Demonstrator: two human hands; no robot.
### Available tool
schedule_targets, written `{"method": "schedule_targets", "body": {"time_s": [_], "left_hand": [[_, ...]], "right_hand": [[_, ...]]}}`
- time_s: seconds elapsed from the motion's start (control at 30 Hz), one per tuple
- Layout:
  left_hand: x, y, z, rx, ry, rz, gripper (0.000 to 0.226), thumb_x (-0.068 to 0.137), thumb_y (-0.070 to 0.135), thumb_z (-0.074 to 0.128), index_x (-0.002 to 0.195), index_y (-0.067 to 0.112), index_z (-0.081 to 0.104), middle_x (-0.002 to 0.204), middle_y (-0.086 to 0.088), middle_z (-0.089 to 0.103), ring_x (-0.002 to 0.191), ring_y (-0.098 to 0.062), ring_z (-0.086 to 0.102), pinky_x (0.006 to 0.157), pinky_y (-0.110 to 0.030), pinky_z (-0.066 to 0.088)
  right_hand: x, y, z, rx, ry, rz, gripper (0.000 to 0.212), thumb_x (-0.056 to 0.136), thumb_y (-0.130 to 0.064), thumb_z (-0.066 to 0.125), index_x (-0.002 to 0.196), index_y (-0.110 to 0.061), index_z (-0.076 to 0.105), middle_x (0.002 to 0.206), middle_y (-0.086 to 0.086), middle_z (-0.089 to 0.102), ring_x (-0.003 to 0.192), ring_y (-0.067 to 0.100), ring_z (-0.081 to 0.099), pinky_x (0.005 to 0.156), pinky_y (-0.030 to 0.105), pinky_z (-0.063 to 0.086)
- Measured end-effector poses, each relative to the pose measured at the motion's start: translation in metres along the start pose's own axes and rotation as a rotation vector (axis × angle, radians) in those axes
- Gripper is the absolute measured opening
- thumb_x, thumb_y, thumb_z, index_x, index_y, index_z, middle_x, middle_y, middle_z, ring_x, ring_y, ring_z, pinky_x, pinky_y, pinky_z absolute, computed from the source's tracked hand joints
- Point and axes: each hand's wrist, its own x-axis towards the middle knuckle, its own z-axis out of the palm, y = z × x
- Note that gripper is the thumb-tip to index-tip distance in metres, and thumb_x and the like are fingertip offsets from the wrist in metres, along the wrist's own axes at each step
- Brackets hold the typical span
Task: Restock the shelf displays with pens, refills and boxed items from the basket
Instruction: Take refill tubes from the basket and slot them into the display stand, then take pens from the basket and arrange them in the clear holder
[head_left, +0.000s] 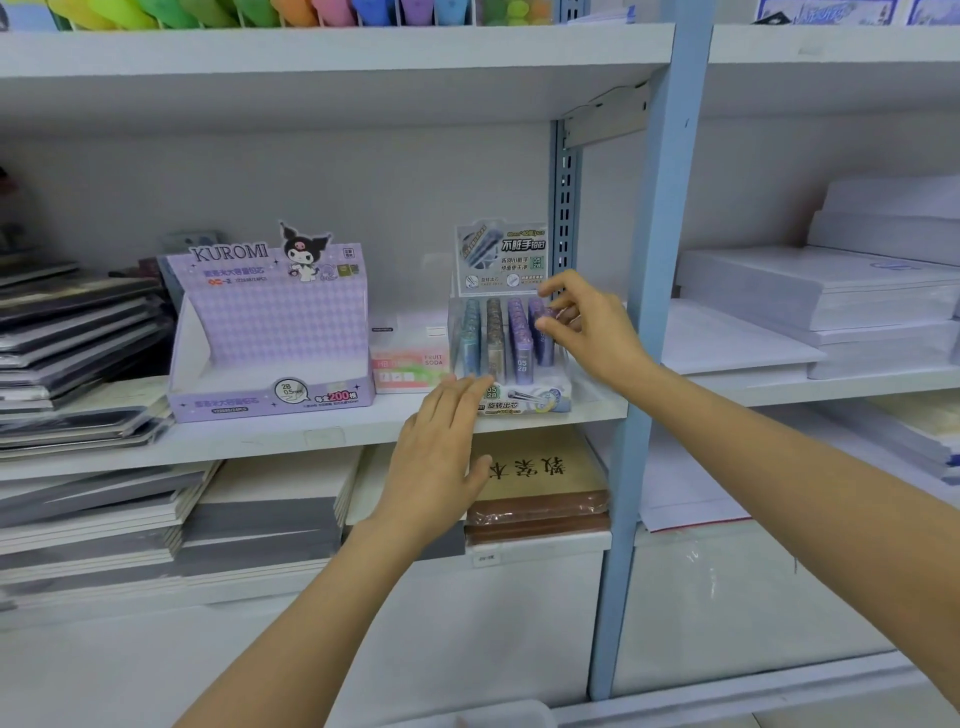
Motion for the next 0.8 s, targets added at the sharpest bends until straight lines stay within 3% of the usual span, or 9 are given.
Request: {"method": "schedule_targets", "body": {"time_s": [0.1, 0.2, 0.3, 0.4, 0.5, 0.6, 0.7, 0.8], "left_hand": [[-0.002, 0.000, 0.002, 0.010, -0.013, -0.002, 0.077, 0.092, 0.024, 0.059, 0.154, 0.026, 0.013, 0.160, 0.003, 0.016, 0.149, -0.016, 0.007, 0.119, -0.038, 0.020], [-0.002, -0.002, 0.002, 0.032, -0.025, 0.016, 0.080, 0.092, 0.025, 0.059, 0.155, 0.025, 0.009, 0.162, 0.004, 0.010, 0.149, -0.016, 0.005, 0.120, -0.036, 0.018], [-0.004, -0.006, -0.001, -0.011, -0.034, 0.055, 0.080, 0.093, 0.025, 0.060, 0.155, 0.026, 0.010, 0.163, 0.006, 0.005, 0.150, -0.013, 0.002, 0.121, -0.035, 0.016], [-0.016, -0.010, 0.001, 0.006, 0.067, 0.096, 0.073, 0.089, 0.020, 0.063, 0.152, 0.019, 0.026, 0.162, -0.004, 0.015, 0.149, -0.024, 0.011, 0.119, -0.038, 0.016], [-0.042, -0.024, 0.019, 0.063, 0.204, 0.034, 0.061, 0.084, 0.013, 0.065, 0.142, 0.012, 0.044, 0.150, -0.013, 0.036, 0.136, -0.035, 0.032, 0.112, -0.045, 0.025], [-0.086, -0.051, 0.050, 0.044, 0.194, -0.049, 0.055, 0.080, 0.006, 0.062, 0.134, 0.009, 0.051, 0.138, -0.015, 0.046, 0.124, -0.036, 0.042, 0.101, -0.045, 0.033], [-0.151, -0.078, 0.089, -0.002, 0.022, -0.143, 0.047, 0.079, 0.005, 0.061, 0.125, 0.006, 0.058, 0.127, -0.014, 0.055, 0.111, -0.036, 0.052, 0.090, -0.042, 0.041], [-0.229, -0.098, 0.128, -0.064, -0.270, -0.280, 0.041, 0.083, 0.000, 0.063, 0.123, 0.006, 0.061, 0.126, -0.013, 0.059, 0.117, -0.036, 0.055, 0.093, -0.044, 0.044]], "right_hand": [[-0.008, 0.004, 0.007, -0.039, 0.023, -0.009, 0.007, 0.088, -0.010, 0.068, 0.095, -0.008, 0.065, 0.090, -0.001, 0.058, 0.070, 0.004, 0.052, 0.070, 0.022, 0.046], [-0.014, 0.002, 0.007, -0.065, 0.032, -0.007, 0.013, 0.091, -0.013, 0.064, 0.101, -0.006, 0.068, 0.100, 0.009, 0.059, 0.080, 0.013, 0.054, 0.080, 0.029, 0.048], [-0.025, -0.010, 0.003, -0.027, 0.123, -0.083, 0.014, 0.093, -0.013, 0.061, 0.103, -0.006, 0.066, 0.105, 0.009, 0.057, 0.087, 0.014, 0.054, 0.080, 0.022, 0.042], [-0.047, -0.033, 0.006, 0.055, 0.140, -0.236, 0.008, 0.093, -0.008, 0.059, 0.096, -0.005, 0.066, 0.093, 0.005, 0.059, 0.080, 0.014, 0.054, 0.072, 0.021, 0.042], [-0.078, -0.054, 0.028, 0.125, -0.081, -0.377, 0.010, 0.094, -0.012, 0.058, 0.093, -0.008, 0.067, 0.085, 0.001, 0.062, 0.075, 0.014, 0.054, 0.067, 0.023, 0.043], [-0.119, -0.056, 0.068, 0.154, -0.339, -0.399, 0.013, 0.095, -0.018, 0.058, 0.093, -0.011, 0.068, 0.084, -0.003, 0.062, 0.072, 0.009, 0.052, 0.066, 0.022, 0.043], [-0.165, -0.039, 0.121, 0.162, -0.581, -0.293, 0.015, 0.096, -0.021, 0.057, 0.097, -0.013, 0.069, 0.088, -0.003, 0.065, 0.074, 0.010, 0.056, 0.066, 0.024, 0.045], [-0.215, -0.008, 0.177, 0.162, -0.775, -0.118, 0.016, 0.097, -0.023, 0.055, 0.100, -0.014, 0.069, 0.092, -0.001, 0.066, 0.077, 0.012, 0.058, 0.070, 0.029, 0.047]]}}
